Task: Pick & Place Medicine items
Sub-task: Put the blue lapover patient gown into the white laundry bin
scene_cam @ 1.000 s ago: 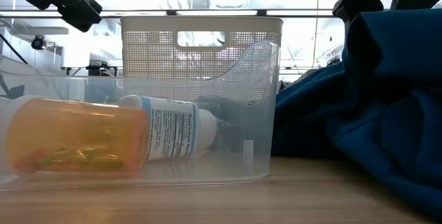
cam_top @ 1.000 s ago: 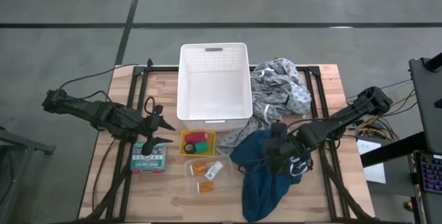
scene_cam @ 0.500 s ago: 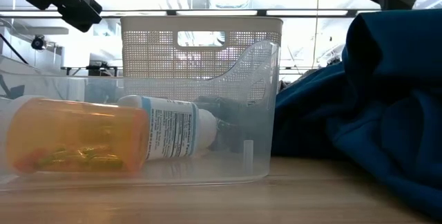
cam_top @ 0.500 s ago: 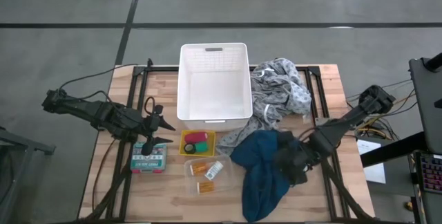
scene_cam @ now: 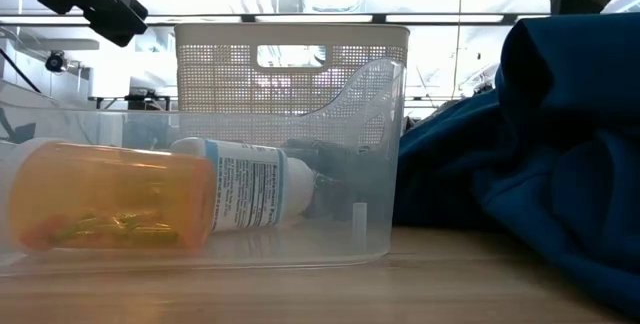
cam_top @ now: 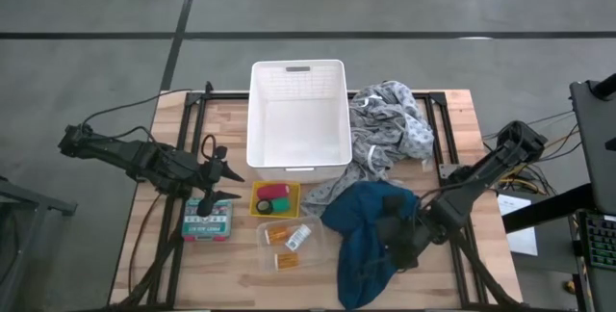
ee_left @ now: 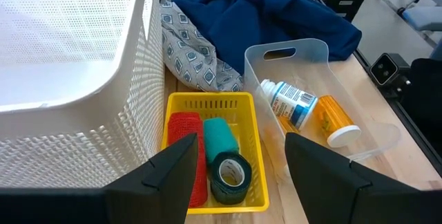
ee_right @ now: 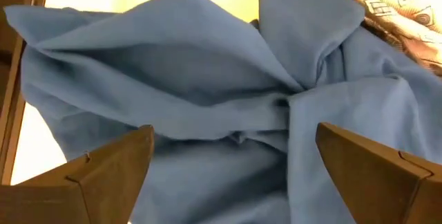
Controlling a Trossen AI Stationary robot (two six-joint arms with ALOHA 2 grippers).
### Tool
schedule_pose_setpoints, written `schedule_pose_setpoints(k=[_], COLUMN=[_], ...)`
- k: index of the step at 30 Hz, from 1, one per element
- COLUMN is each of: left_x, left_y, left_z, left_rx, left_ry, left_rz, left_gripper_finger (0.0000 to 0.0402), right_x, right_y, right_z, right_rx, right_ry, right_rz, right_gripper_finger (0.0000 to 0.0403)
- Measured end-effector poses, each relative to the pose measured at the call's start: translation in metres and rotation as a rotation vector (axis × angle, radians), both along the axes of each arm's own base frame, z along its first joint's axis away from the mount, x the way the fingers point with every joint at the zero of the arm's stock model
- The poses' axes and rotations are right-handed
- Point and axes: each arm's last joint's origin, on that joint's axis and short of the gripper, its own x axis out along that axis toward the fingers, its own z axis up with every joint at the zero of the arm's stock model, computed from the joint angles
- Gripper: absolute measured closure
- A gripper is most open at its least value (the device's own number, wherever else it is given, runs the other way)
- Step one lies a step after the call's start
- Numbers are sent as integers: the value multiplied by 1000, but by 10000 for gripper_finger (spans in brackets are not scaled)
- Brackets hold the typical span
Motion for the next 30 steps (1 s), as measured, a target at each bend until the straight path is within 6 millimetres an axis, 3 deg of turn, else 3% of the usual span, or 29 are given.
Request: schedule_pose_setpoints(k=[6,13,30], left_x=[0,0,0], left_y=[0,0,0], left_z=[0,0,0], left_rx=[0,0,0], left_ry=[0,0,0], left_rz=[0,0,0], left_gripper_finger=[176,176,176], right_x=[7,24,31], right_y=[7,5,2], right_z=[0,13,13], right_rx=[21,-18,83], right_ry=[-28,-196,-198], right_rz=[10,-1,-101], right_gripper_finger=[3,3,3])
